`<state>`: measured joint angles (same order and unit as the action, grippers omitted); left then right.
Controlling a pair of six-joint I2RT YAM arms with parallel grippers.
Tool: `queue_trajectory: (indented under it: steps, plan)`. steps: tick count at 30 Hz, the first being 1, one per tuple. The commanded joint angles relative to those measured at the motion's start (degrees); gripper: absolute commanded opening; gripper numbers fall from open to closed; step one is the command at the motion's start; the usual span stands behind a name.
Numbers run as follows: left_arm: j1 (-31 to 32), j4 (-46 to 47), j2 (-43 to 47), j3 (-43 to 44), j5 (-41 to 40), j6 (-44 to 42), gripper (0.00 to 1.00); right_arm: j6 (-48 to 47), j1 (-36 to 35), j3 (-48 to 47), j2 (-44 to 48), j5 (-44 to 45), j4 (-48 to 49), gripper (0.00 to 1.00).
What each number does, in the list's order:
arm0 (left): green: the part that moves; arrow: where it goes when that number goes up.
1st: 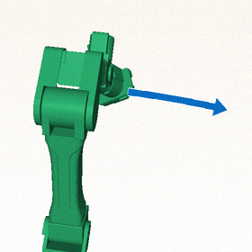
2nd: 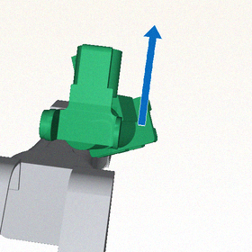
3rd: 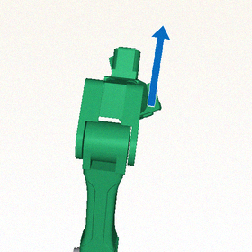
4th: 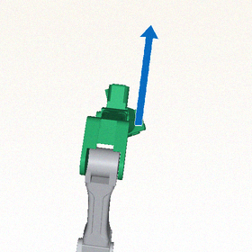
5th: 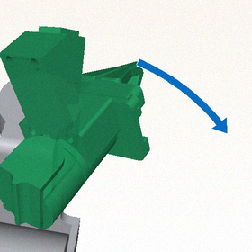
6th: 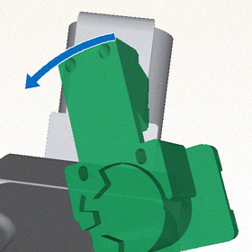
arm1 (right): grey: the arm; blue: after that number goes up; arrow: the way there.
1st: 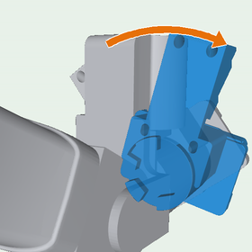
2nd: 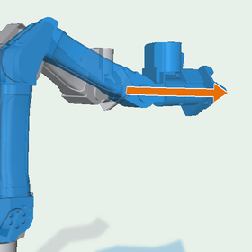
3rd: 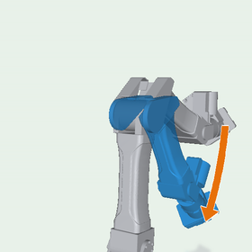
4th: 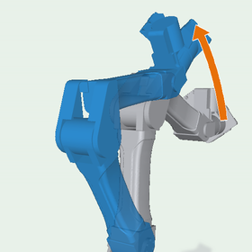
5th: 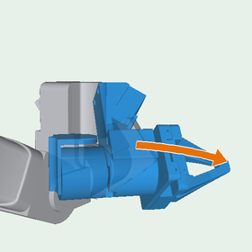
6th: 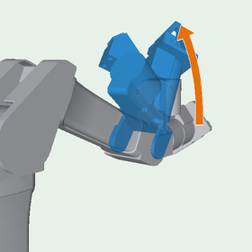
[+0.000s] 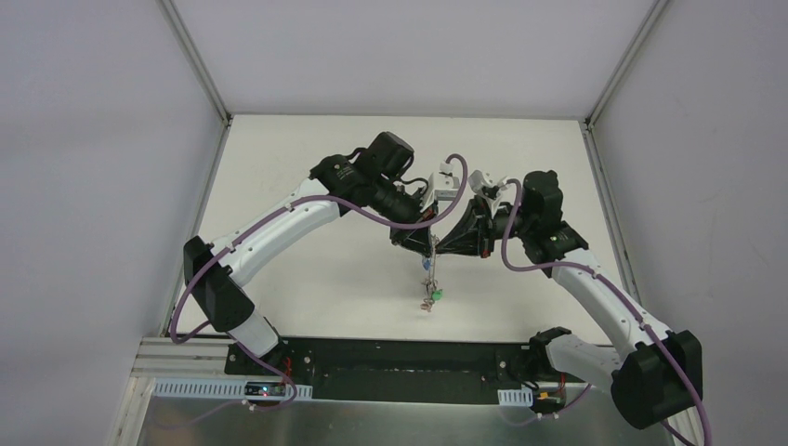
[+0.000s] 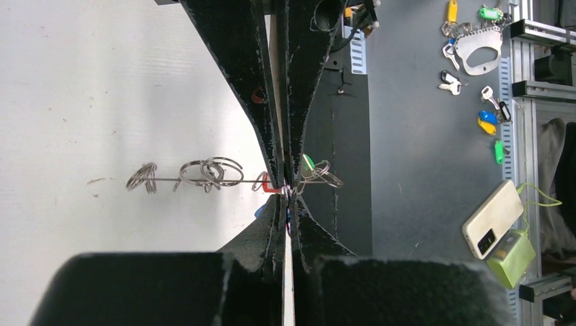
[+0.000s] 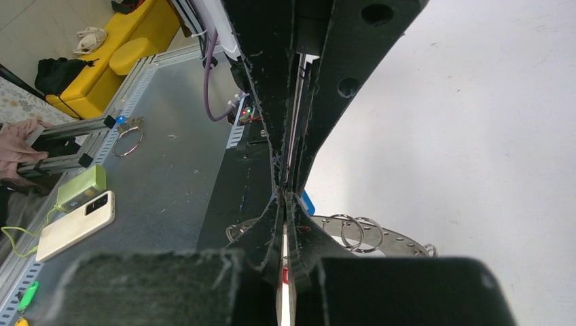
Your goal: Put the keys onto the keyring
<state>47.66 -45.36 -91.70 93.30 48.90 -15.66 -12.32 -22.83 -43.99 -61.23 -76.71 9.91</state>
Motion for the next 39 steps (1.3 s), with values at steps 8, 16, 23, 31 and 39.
queue_trajectory:
  steps: [8,16,23,31,39]
  plan:
    - [-3.03,6.88,4.06,0.68,2.68,2.97,0.32,20.8,3.55,-0.55,1.63,3.26,22.09,0.0]
    - [-5.4,10.66,6.93,-1.82,5.05,5.29,0.45,27.26,6.15,0.71,1.7,5.95,28.31,0.0]
    - [-6.52,13.41,6.36,-3.12,4.15,5.46,0.46,34.15,7.04,2.08,0.96,5.71,37.33,0.0]
    - [-6.98,16.22,4.61,-2.31,2.78,5.83,0.43,37.36,7.54,3.05,0.42,4.86,41.72,0.0]
    - [-7.14,16.62,2.21,-0.05,6.77,7.03,0.41,37.37,7.54,3.46,-0.03,4.37,42.29,0.0]
